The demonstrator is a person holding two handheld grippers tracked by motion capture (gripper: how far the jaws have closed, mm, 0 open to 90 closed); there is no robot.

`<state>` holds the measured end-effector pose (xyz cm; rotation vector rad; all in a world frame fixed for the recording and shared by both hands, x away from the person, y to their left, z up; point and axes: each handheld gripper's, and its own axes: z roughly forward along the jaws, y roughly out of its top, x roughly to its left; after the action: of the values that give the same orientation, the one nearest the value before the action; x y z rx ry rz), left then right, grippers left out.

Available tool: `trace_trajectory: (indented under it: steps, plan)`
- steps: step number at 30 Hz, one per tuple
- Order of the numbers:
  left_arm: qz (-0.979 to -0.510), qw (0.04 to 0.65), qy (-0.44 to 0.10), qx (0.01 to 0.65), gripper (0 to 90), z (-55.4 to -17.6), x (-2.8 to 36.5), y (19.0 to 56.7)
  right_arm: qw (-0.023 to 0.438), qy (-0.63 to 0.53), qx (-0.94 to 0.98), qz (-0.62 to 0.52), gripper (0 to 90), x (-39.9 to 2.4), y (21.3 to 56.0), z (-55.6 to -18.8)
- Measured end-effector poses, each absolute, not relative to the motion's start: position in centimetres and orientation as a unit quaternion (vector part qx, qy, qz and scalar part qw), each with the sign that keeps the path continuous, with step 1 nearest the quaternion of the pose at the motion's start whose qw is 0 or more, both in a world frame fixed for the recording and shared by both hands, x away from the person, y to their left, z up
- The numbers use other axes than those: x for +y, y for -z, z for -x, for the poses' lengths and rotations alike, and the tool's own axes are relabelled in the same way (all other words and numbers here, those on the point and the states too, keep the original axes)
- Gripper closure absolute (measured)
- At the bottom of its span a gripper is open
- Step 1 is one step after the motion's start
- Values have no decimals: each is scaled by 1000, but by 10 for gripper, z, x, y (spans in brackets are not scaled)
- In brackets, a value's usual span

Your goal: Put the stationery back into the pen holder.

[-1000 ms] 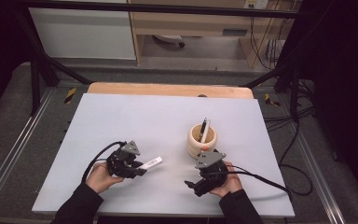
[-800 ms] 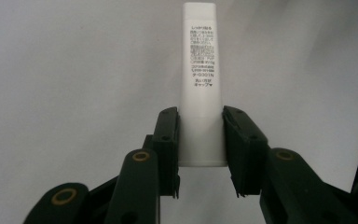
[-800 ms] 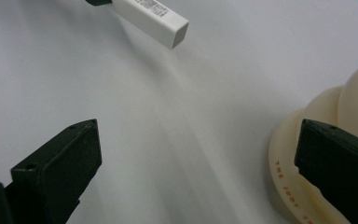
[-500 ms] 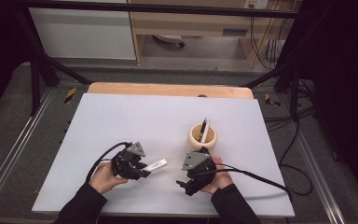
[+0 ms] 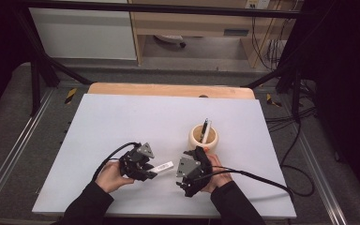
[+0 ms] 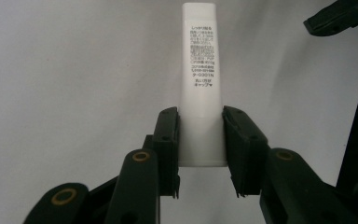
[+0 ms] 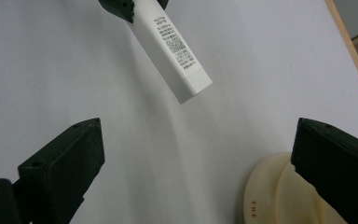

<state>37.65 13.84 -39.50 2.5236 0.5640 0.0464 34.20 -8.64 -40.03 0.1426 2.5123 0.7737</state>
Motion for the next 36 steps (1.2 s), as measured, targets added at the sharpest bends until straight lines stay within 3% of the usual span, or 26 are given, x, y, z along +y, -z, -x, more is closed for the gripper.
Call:
trace_trajectory:
  steps: [9, 36]
  plan:
    - [-942, 266, -19, 206, 671, -377, 123, 385, 293, -256, 921, -7, 68, -80, 402, -339]
    - [-948, 247, -9, 200, 671, -383, 86, 371, 391, -216, 888, 108, 360, -78, 413, -328]
